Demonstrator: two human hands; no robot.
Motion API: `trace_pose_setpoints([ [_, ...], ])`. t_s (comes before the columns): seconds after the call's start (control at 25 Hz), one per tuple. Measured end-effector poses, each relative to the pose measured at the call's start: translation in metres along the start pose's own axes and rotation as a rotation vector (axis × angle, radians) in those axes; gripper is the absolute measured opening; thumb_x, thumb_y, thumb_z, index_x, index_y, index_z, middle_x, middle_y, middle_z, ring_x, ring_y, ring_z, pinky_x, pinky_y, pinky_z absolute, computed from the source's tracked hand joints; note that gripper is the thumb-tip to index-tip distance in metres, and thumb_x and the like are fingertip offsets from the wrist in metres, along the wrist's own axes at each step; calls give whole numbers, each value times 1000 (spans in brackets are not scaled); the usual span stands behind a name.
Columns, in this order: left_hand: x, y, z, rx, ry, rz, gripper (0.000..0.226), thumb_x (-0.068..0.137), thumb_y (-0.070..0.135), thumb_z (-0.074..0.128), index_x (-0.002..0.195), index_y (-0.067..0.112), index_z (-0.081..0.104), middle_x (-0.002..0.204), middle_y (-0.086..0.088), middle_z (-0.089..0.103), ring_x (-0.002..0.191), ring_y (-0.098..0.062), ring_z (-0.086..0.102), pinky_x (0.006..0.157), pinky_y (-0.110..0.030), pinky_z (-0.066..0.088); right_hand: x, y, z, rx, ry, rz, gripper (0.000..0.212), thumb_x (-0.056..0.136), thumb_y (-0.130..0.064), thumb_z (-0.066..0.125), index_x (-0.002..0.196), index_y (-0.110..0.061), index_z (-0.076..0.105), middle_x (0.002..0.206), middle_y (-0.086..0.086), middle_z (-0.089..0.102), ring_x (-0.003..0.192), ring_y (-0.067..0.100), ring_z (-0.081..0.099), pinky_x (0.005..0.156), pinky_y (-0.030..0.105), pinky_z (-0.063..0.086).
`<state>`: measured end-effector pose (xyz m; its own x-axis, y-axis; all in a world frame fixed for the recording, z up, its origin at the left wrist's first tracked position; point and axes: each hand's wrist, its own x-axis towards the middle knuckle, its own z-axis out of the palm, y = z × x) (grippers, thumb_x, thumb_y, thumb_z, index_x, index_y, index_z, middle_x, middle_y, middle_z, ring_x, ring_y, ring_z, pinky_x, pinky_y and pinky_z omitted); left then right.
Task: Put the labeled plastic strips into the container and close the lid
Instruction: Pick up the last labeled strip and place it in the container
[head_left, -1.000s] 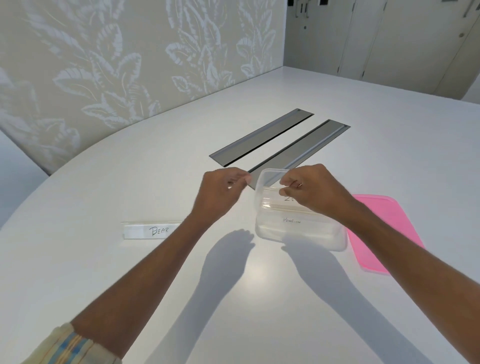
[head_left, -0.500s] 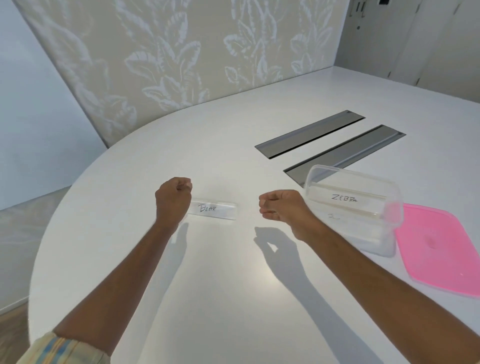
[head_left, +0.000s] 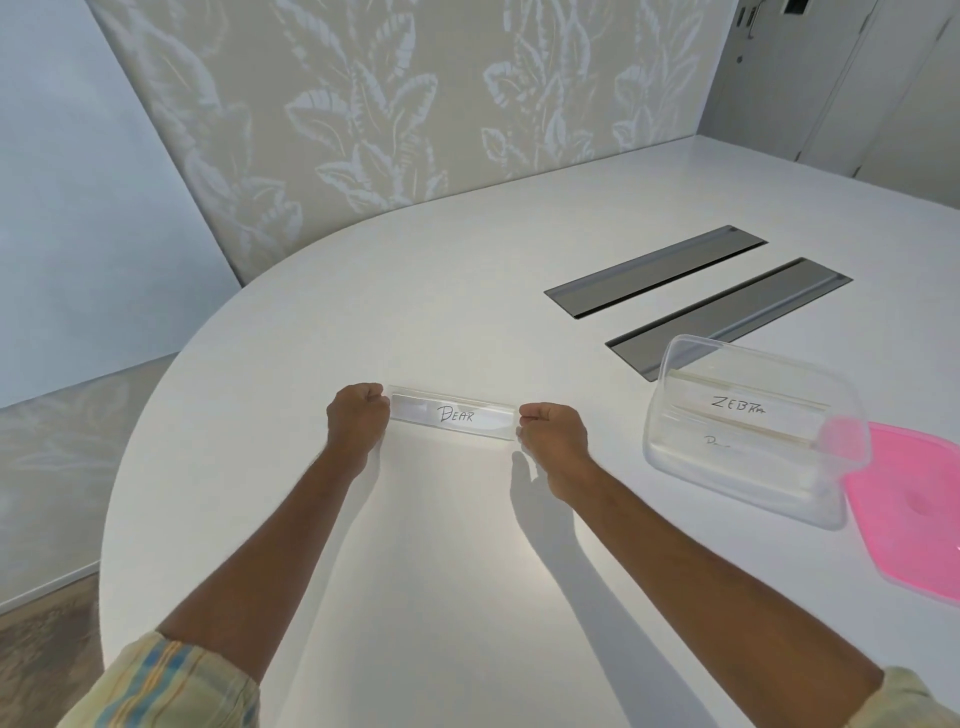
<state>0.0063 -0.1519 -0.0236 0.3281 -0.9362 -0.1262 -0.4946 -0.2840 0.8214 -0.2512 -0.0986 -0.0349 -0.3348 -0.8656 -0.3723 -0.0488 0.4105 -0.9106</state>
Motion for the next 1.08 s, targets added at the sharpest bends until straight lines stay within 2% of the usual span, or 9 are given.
trace_pose_setpoints([
  [0.12,1,-3,0,-64,-7,-17,19,96,13,63,105,23,75,104,3,71,99,-21,64,96,-36,55,-3,0,7,2,8,-1,40,87,-2,57,120,-16,74,113,0,75,107,22,72,85,29,60],
  [0.24,4,-8,1,-88,-11,-24,30,97,15,64,124,15,77,118,-1,77,113,-20,70,106,-39,57,-3,1,11,8,26,-2,43,84,1,53,117,-16,75,111,-1,75,103,19,71,84,28,59],
  [0.4,3,-9,-2,-105,-11,-34,30,97,16,66,125,16,77,117,-1,78,112,-20,71,102,-34,56,-3,4,15,9,59,-17,41,84,1,54,113,-16,77,105,-2,77,91,16,70,73,23,55],
  [0.48,0,-9,-2,-117,-12,-32,29,98,14,66,125,15,76,116,-2,77,110,-18,70,100,-32,56,-3,4,16,10,67,-24,40,84,2,54,112,-16,77,104,-2,77,94,17,72,76,25,58],
  [0.6,-3,-5,-1,-120,-7,-23,26,97,15,64,119,18,78,113,1,77,105,-19,69,97,-33,58,-4,3,13,17,63,-29,39,82,3,55,108,-17,77,101,-2,76,100,21,74,88,34,63],
  [0.72,-10,4,-1,-98,-6,31,26,97,13,62,115,21,79,106,4,74,99,-17,66,87,-28,54,-4,1,5,16,68,-43,32,80,6,55,94,-14,76,94,-4,74,84,18,68,82,31,58],
  [0.8,-16,11,-1,-99,4,62,30,98,12,62,123,17,77,109,3,75,100,-17,67,84,-24,51,-5,-3,-3,25,77,-55,33,82,5,56,101,-11,77,96,-2,75,83,18,66,82,31,58],
  [0.92,-26,25,-2,-100,8,100,30,100,12,61,126,16,76,111,2,75,101,-16,67,75,-16,49,-6,-11,-18,37,84,-98,36,84,4,62,110,-15,77,102,2,77,90,18,71,92,34,60],
  [1.08,-42,50,1,-122,3,153,32,100,15,61,129,15,74,118,1,75,110,-18,68,88,-23,49,-10,-26,-46,57,97,-160,31,84,1,67,106,-17,77,99,1,78,89,18,70,87,33,60],
])
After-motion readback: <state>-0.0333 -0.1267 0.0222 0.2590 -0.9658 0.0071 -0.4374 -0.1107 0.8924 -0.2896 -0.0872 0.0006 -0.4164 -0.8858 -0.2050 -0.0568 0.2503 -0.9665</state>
